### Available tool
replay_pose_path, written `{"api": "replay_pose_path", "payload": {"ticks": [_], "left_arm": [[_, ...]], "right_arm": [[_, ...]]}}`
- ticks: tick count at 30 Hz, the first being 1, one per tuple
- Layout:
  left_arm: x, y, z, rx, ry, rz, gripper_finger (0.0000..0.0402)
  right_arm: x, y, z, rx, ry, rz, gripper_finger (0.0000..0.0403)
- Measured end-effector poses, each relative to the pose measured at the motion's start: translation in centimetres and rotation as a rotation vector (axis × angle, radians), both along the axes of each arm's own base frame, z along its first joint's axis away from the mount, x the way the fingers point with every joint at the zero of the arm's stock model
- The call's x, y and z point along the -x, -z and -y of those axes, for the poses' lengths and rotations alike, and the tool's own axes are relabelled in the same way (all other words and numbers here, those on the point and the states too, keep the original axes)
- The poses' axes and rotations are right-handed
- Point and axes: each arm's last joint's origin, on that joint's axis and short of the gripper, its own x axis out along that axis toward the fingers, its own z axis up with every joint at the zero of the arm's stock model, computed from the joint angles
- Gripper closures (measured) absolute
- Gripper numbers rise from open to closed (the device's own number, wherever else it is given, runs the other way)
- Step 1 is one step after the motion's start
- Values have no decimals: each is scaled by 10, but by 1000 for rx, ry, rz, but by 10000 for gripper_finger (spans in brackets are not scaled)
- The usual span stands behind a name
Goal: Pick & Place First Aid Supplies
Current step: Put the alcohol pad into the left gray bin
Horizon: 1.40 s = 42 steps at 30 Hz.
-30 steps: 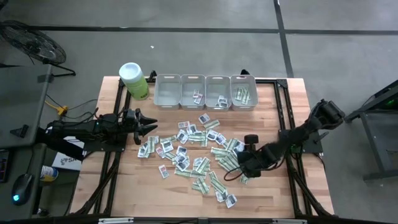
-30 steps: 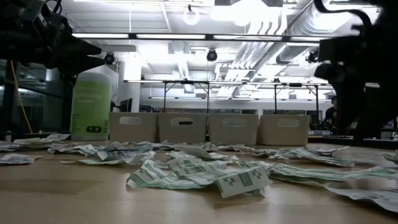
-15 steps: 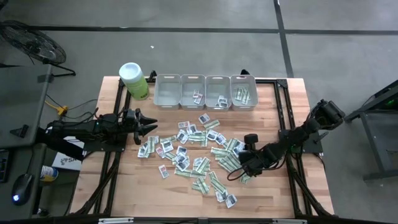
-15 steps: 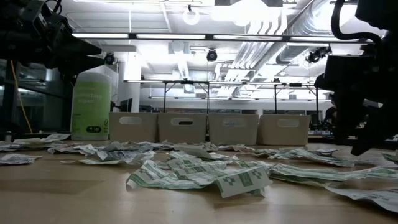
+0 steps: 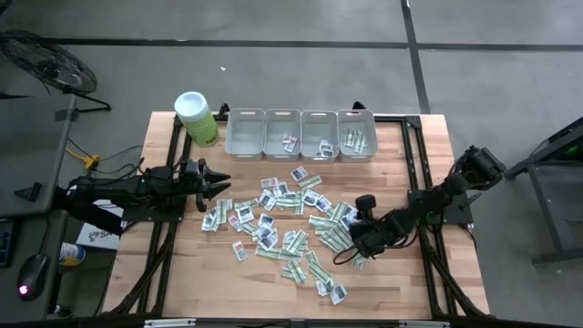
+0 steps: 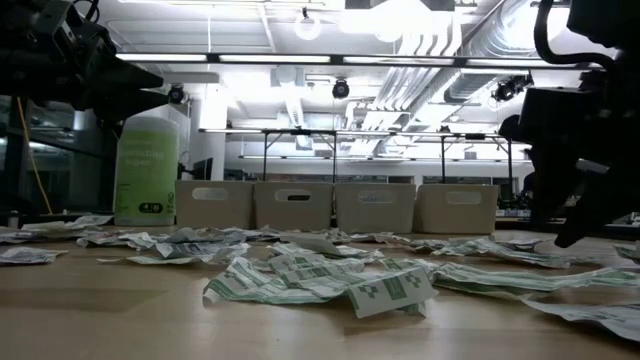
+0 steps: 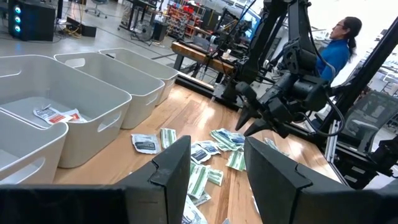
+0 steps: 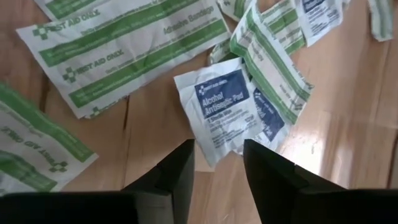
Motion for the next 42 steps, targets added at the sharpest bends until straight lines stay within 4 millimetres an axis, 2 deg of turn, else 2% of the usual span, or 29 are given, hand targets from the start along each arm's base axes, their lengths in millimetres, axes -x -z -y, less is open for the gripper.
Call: {"api": "replay_pose_path", "payload": {"ticks": [7, 18, 26, 42], "left_arm": [[0, 0, 0, 0, 0, -1, 252], [0, 0, 0, 0, 0, 0, 252], [0, 0, 0, 0, 0, 0, 252], [0, 0, 0, 0, 0, 0, 252]], "right_arm": [[-3, 0, 2, -3, -18, -6, 311], [-3, 0, 3, -28, -3, -11, 399], [-4, -2, 2, -45, 29, 5, 401], [-24, -26, -6, -33, 9, 87, 402]]}}
